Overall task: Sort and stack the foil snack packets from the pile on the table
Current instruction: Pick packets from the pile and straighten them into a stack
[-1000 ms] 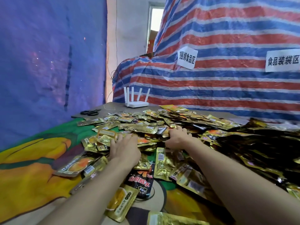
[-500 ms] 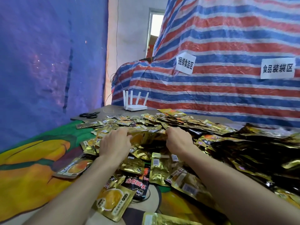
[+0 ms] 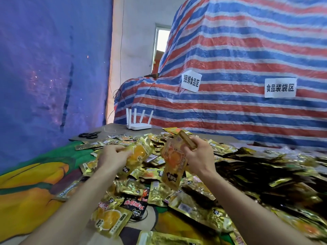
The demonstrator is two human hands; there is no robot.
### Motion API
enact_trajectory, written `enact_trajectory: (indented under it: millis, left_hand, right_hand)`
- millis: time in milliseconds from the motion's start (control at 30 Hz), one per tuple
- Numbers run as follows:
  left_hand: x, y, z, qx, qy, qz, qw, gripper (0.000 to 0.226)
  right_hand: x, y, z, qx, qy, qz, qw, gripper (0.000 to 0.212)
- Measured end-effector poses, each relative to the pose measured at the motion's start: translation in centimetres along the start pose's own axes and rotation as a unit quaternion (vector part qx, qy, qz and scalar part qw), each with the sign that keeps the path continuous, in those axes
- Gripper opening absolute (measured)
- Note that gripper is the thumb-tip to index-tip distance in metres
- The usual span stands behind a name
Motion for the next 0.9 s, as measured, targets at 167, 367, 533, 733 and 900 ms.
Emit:
enact_trajectory:
  millis: [167,367,533,733,900]
  left_hand:
    - [0.6,1.2,1.6,-0.044,-0.020,0.155,0.987,0.041]
    - [3.7,-1.7,2.8,-0.178,-0.171,0.293,0.924,0.024]
    - [3.4,-2.9,2.8,-0.202,-0.217,0.298,0.908,0.017]
    - [3.2,-2.5,3.2,-0.152,-0.249,0.327,0.899,0.032]
    - [3.4,-2.4,3.2,-0.141,-0.250,0.366,0.885,0.022]
  right_hand:
    - [0.0,0.8,2.3,0.213,0.032,-0.185,0.959,0.009]
    - [0.9,2.2,3.2,0.330,0.063,-0.294,0.895,0.011]
    - [1.2,1.9,4.1,0.212,0.008,-0.166,0.963,0.008]
    - [0.2,-0.2,3.8,0.123,-0.022,-0.219,0.968,0.015]
    - [2.3,0.6,5.2,0.131,-0.287,0.011,0.949,0.013]
Point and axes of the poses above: each hand's wrist, its own z-axis away from the middle knuckle, its own x-axis out of the palm, y = z × x, the point moved 2 cm from there along -z, towards the middle knuckle, and after that the axes turned 9 degrees about -z, right-handed, at the moved point
